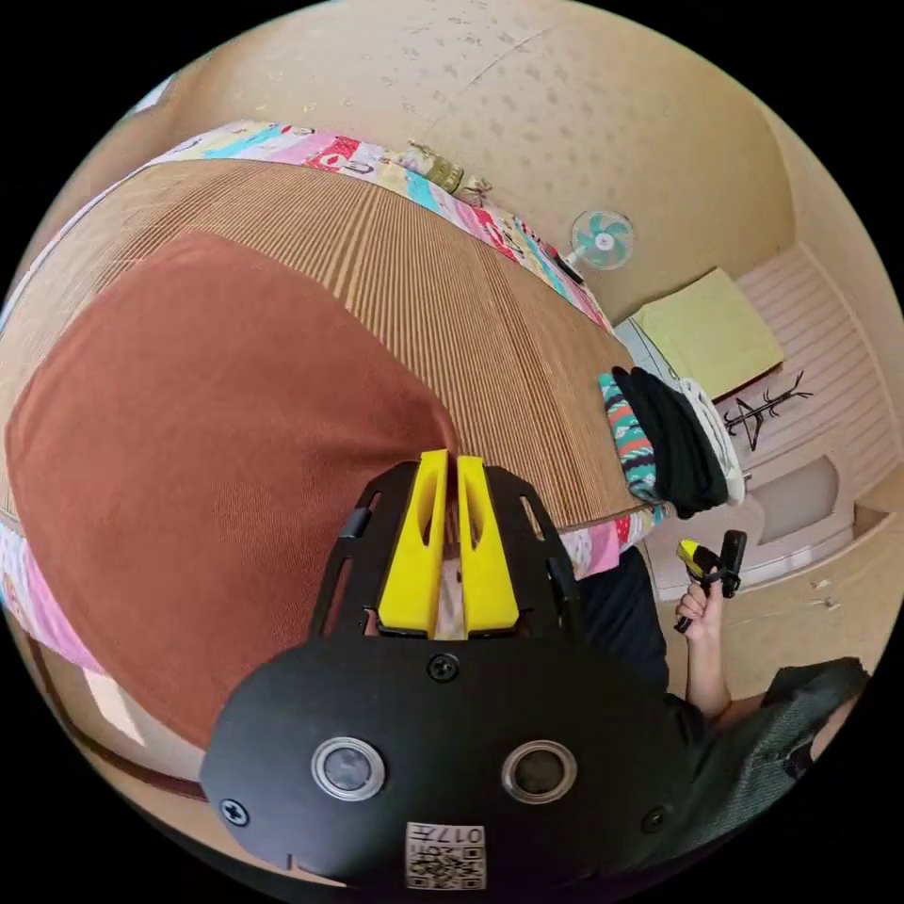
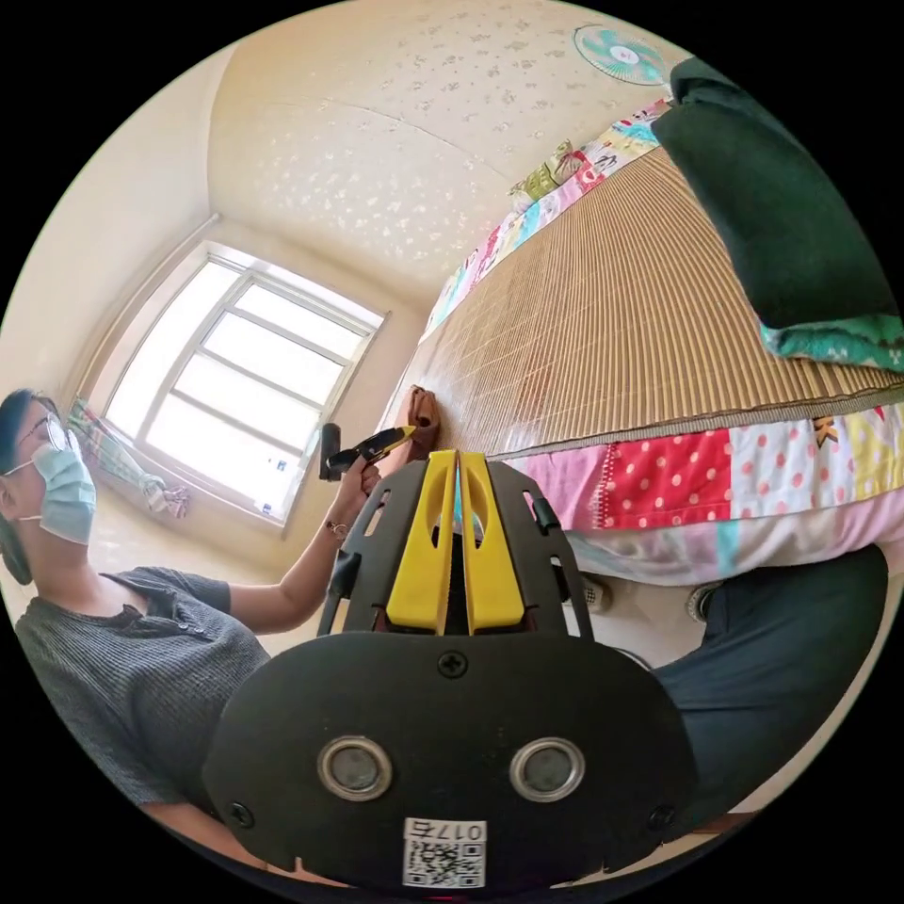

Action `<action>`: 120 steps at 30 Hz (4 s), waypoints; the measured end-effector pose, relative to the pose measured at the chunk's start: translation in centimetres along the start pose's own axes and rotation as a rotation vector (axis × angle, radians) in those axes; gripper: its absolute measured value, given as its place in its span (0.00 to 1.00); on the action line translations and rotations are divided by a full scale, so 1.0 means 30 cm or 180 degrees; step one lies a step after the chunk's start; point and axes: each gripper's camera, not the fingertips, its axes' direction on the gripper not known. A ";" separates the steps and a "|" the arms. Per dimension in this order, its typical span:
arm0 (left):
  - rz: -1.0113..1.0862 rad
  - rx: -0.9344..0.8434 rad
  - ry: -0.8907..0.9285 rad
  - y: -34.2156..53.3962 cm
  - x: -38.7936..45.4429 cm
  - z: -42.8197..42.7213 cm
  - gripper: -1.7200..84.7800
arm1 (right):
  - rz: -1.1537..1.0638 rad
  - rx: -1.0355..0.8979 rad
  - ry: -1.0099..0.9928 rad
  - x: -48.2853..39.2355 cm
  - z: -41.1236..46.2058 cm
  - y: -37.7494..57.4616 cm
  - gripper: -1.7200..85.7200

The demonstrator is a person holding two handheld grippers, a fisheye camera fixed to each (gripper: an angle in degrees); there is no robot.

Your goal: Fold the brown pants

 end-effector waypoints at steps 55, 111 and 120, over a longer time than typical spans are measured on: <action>0.1131 0.2510 0.0767 0.160 1.117 -1.159 0.11 | 0.0081 0.0176 -0.2331 0.075 0.302 -0.462 0.01; -0.1567 0.1633 -0.0276 -0.011 0.069 -1.530 0.19 | -0.0736 -0.1059 0.2018 0.022 0.656 -0.671 0.18; -0.1936 0.2582 -0.0202 0.047 0.008 -1.689 0.19 | -0.2106 -0.1846 0.1373 -0.340 0.772 -0.261 0.21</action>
